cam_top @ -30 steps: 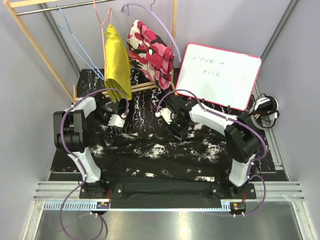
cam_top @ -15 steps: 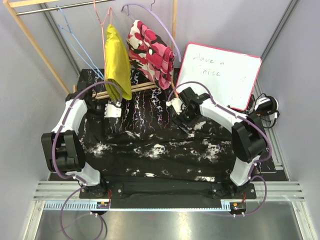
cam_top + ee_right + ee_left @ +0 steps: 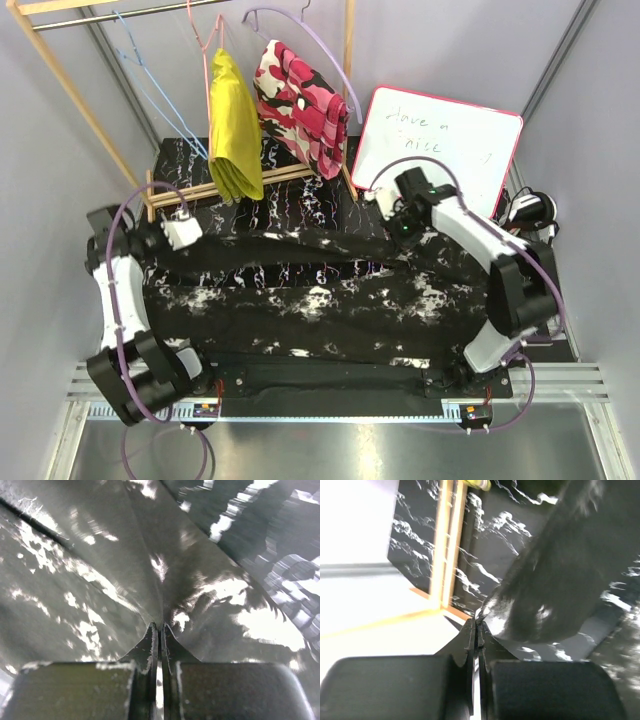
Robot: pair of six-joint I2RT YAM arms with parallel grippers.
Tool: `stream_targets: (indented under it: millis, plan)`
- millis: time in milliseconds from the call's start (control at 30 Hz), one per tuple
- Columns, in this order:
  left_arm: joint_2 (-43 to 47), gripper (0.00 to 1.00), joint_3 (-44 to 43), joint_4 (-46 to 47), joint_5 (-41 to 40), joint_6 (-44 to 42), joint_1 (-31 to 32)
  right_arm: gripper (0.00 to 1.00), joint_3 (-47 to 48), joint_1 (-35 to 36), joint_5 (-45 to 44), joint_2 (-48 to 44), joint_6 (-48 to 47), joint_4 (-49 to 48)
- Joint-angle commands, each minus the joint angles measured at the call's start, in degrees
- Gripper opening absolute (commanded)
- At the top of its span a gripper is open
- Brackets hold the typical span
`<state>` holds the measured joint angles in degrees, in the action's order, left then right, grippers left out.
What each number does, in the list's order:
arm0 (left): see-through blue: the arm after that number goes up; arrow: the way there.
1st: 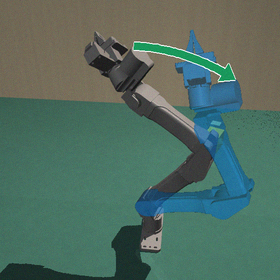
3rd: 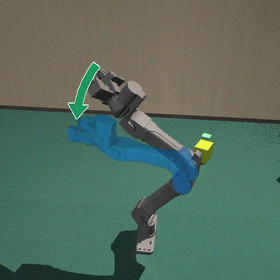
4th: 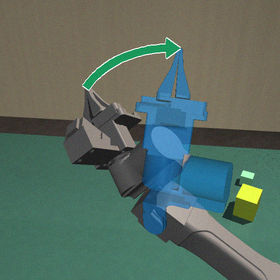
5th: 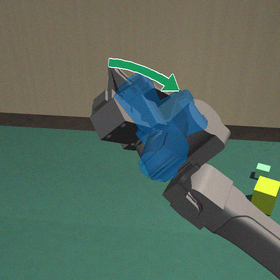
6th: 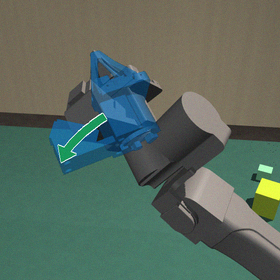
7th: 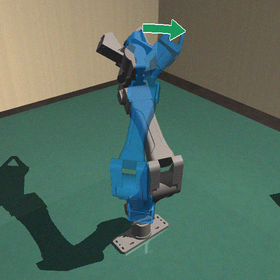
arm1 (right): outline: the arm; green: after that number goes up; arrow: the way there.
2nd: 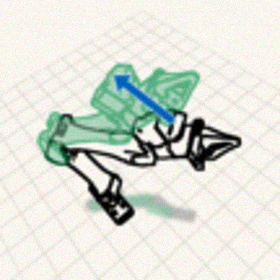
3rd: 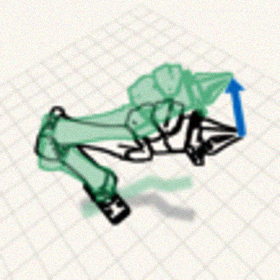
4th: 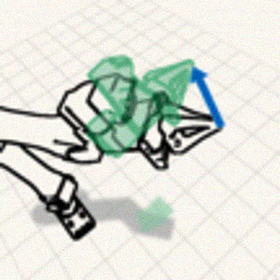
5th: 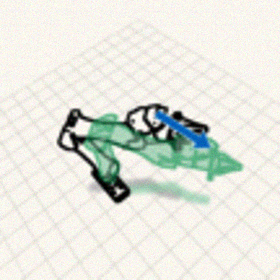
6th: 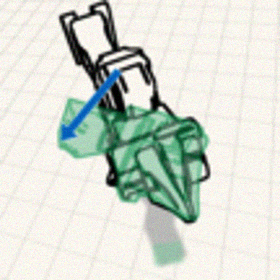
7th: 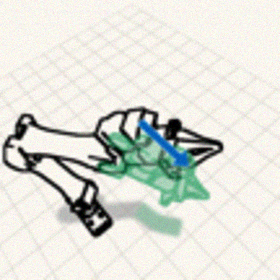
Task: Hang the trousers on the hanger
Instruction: Fold the trousers
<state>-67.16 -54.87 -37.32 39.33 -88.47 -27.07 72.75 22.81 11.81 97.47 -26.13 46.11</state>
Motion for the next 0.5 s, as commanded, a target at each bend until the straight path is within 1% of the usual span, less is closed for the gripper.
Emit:
stream_targets:
  millis: [0, 33, 100, 133, 267, 300, 367, 400, 467]
  plan:
    - [3.3, 0.0, 10.5, 6.5, 7.1, -2.6, -3.9, 0.0, -3.6, -1.0, 0.9, -10.1, -2.4, 1.3]
    - [3.9, 0.0, 12.9, 6.4, 6.8, -3.2, -4.2, 0.0, -5.5, -1.0, 1.2, -10.7, -2.5, 1.5]
    - [4.0, 0.0, 14.6, 5.8, 6.0, -4.3, -5.1, 0.0, -7.5, -1.0, 0.8, -11.5, -3.5, 2.5]
    - [3.9, 0.0, 15.9, 5.4, 5.8, -6.4, -5.4, 0.0, -9.5, -1.0, 0.7, -11.5, -3.9, 2.7]
    - [1.3, 0.0, 15.8, 4.5, 5.1, -8.5, -5.6, 0.0, -11.3, -1.0, -1.0, -9.9, -5.2, 2.8]
    - [0.6, 0.0, 14.7, 4.5, 6.4, -7.1, -5.5, 0.0, -10.9, -1.0, -1.6, -9.3, -5.2, 2.8]
    - [-2.0, 0.0, 9.5, 4.6, 7.4, -3.5, -4.8, 0.0, -8.4, -1.1, -2.1, -8.3, -5.2, 2.7]
    - [-3.1, 0.0, 4.4, 4.7, 7.8, 2.0, -3.5, 0.0, -7.3, -1.0, -2.7, -7.6, -4.8, 2.8]
    - [-5.9, 0.0, -1.0, 5.2, 8.2, 7.5, -2.8, 0.0, -3.4, -1.2, -3.4, -7.1, -4.6, 2.8]
